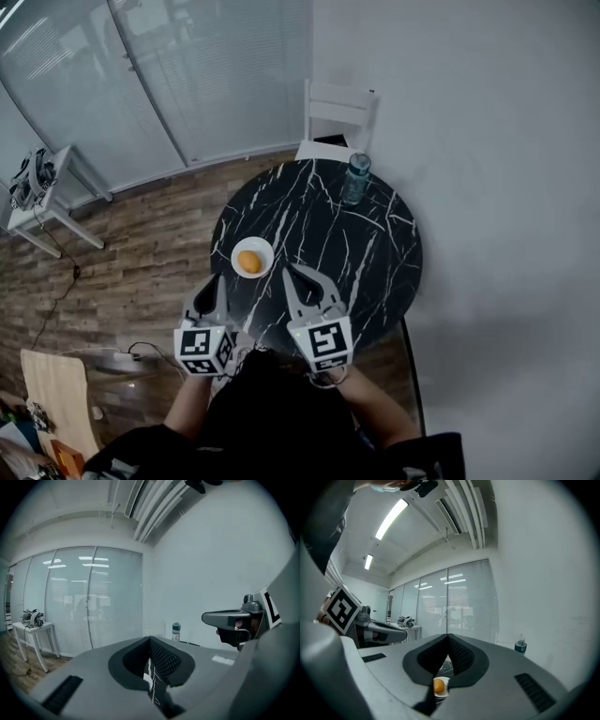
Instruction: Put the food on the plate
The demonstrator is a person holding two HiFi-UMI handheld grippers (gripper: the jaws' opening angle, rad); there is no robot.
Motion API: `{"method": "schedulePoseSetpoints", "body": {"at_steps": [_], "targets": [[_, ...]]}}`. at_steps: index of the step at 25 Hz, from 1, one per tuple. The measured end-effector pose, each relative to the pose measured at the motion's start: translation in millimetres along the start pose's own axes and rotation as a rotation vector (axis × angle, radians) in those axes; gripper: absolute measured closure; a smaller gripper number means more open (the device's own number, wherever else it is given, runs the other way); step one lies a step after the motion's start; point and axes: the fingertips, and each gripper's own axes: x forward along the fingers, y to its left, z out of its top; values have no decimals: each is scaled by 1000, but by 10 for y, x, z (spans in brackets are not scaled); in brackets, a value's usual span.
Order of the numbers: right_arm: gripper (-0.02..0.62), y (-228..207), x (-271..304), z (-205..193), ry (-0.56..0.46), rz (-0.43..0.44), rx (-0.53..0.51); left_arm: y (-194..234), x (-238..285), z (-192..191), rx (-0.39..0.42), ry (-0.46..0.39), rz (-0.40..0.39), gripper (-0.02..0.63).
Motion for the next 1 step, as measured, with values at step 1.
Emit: {"method": "schedulePoseSetpoints", "body": {"at_steps": [1], "targets": [[598,-17,14,1,-1,1,-2,1,22,6,0,-2,0,606]]}}
